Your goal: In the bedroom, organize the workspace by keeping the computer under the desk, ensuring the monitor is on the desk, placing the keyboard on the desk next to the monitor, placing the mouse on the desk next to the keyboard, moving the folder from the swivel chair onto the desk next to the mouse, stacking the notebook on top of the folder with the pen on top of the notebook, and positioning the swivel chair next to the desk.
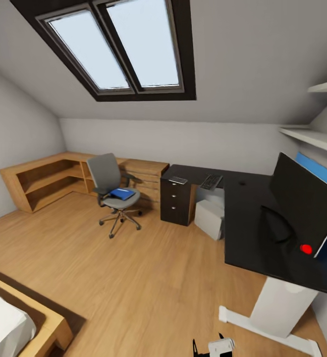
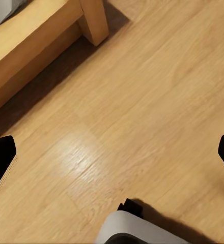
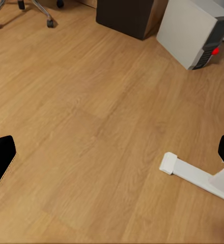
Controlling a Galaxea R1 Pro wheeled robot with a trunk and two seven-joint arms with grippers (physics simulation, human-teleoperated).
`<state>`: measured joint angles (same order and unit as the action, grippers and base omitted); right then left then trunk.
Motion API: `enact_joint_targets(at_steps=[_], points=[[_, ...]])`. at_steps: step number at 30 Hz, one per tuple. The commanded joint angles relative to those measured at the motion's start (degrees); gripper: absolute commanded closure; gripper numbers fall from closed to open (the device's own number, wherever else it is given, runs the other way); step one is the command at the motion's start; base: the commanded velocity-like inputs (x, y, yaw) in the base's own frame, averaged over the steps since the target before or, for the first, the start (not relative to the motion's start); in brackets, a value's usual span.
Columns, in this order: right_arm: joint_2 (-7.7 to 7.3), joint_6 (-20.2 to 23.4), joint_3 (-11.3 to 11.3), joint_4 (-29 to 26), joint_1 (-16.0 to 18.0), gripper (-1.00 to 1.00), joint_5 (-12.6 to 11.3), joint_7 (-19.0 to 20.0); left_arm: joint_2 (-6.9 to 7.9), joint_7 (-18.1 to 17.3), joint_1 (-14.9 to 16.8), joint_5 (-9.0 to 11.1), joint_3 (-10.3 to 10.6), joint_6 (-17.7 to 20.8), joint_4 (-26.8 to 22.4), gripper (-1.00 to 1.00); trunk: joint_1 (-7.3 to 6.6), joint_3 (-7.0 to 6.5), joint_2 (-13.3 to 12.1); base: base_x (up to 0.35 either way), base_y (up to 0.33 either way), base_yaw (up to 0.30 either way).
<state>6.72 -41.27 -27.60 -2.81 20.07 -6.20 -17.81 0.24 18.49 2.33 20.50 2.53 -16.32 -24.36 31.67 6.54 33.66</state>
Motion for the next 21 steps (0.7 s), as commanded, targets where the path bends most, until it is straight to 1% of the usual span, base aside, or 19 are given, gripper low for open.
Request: enact_joint_targets(at_steps=[1, 16, 21], points=[[0.0, -0.22, -0.49, 0.04, 0.06, -1.0, -0.61, -0.14, 0.06, 0.23, 0.04, 0.35, 0.28, -0.2, 0.06, -1.0, 0.04, 0.19, 0.09, 0.265, 0.234, 0.0], [0.0, -0.13, -0.44, 0.04, 0.06, -1.0, -0.8, -0.21, -0.24, 0.23, 0.04, 0.41, 0.29, -0.2, 0.29, -1.0, 0.04, 1.53, 0.09, 0.267, 0.232, 0.0], [0.04, -0.26, -0.4, 0.01, 0.06, -1.0, -0.83, -0.21, -0.24, 0.23, 0.04, 0.41, 0.36, -0.2, 0.35, -1.0, 0.04, 1.68, 0.09, 0.283, 0.215, 0.0]])
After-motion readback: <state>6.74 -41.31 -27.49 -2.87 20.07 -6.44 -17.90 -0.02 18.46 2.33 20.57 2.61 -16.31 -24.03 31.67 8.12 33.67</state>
